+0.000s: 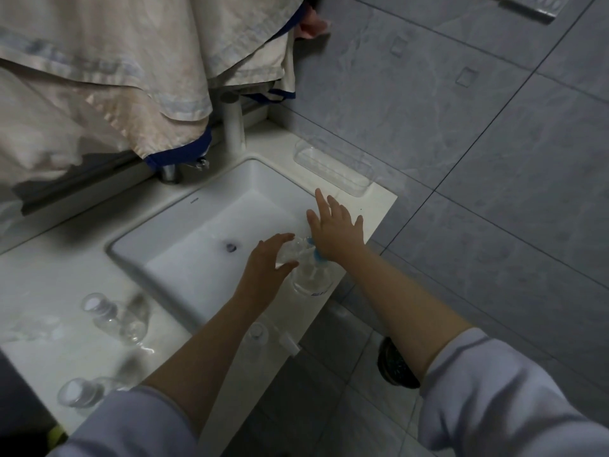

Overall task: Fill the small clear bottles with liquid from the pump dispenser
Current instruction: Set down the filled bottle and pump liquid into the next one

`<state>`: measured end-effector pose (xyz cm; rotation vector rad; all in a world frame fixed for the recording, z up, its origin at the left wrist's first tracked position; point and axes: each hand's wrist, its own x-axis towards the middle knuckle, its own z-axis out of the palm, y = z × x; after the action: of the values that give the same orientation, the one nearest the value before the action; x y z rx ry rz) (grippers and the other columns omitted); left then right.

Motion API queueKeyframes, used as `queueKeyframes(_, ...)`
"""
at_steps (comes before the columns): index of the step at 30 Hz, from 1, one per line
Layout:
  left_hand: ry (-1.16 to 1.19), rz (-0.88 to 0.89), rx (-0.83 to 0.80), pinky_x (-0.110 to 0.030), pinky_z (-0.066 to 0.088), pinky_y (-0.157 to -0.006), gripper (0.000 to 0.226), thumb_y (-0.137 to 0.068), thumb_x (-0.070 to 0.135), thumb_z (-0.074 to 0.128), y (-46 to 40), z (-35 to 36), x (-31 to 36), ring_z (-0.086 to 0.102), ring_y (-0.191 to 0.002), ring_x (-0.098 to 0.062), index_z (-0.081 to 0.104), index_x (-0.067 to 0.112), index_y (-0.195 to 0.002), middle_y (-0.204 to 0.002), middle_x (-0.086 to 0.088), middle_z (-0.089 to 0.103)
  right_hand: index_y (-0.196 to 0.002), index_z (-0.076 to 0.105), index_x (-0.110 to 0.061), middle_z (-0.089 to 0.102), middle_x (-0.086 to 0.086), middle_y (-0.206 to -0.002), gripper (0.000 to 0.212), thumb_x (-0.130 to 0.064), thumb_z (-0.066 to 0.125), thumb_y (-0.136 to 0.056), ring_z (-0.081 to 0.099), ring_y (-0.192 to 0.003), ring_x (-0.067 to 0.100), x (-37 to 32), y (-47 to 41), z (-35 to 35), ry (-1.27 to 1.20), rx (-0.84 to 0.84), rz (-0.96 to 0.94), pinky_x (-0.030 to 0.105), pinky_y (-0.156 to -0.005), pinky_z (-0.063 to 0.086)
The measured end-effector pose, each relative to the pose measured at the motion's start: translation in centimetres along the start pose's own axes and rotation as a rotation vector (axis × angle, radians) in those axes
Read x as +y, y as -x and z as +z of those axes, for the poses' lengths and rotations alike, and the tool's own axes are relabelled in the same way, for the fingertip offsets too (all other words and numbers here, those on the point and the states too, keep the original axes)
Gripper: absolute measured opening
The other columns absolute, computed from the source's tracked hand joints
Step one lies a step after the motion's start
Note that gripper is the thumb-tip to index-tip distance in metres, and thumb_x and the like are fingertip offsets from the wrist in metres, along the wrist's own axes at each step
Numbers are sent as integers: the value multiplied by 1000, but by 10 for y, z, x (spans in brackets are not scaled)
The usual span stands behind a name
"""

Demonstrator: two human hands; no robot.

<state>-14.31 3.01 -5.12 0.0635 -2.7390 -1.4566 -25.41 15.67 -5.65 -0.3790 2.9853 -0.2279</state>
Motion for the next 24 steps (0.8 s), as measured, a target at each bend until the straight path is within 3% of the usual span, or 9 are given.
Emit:
queueKeyframes(3,41,5,-47,-38,33,-110,100,-57,62,27,-2,-2,0,52,-121,-31,45,-6,-128,-131,-19,52,-149,-12,-34,1,-1,-160,60,-56,8,-97,6,-146,27,0,-1,-5,-15,48,-14,56,-114,-2)
queueKeyframes(4,46,12,-60,-37,32,-111,97,-57,62,27,-3,-2,-3,52,-123,-23,42,5,-134,-132,-9,54,-149,-12,-34,2,-1,-160,60,-56,7,-97,7,-146,27,0,-1,-5,-26,54,-15,56,-114,-1)
queueKeyframes(6,62,-5,-37,-35,32,-112,65,-73,56,41,0,-1,-4,49,-122,-3,35,42,-136,-130,21,53,-149,-11,-34,3,-1,-160,59,-55,7,-97,7,-146,27,0,1,-2,-41,49,-4,56,-114,-1)
queueKeyframes(7,88,-33,0,-35,32,-111,56,-81,46,52,1,-1,-6,46,-124,-5,37,42,-134,-133,19,51,-149,-10,-34,3,-1,-160,58,-54,7,-98,7,-146,26,-1,1,0,-44,48,1,56,-114,-1)
queueKeyframes(9,67,-50,45,-39,34,-111,58,-83,46,52,0,2,-9,47,-126,-23,46,16,-133,-135,-8,52,-150,-10,-34,4,-1,-160,58,-53,9,-98,7,-146,26,-2,1,2,-48,33,11,56,-113,-1)
queueKeyframes(12,13,-15,5,-47,37,-107,93,-68,66,32,-3,3,-7,55,-118,-32,50,-5,-125,-128,-21,55,-150,-10,-34,4,0,-160,59,-53,11,-98,7,-146,27,-2,-2,1,-36,26,17,57,-113,-2)
queueKeyframes(18,-21,9,-10,-37,31,-111,102,-56,64,24,-2,2,-2,47,-127,-28,44,-5,-129,-137,-18,46,-149,-11,-34,1,0,-160,60,-56,7,-97,6,-146,28,0,-3,-5,-15,19,-23,57,-113,-3)
queueKeyframes(24,42,0,25,-39,35,-109,97,-58,61,31,1,4,-2,50,-124,-27,46,-2,-130,-134,-17,51,-150,-12,-33,0,0,-160,58,-50,12,-99,4,-147,26,-2,2,1,-27,-23,7,56,-113,-3)
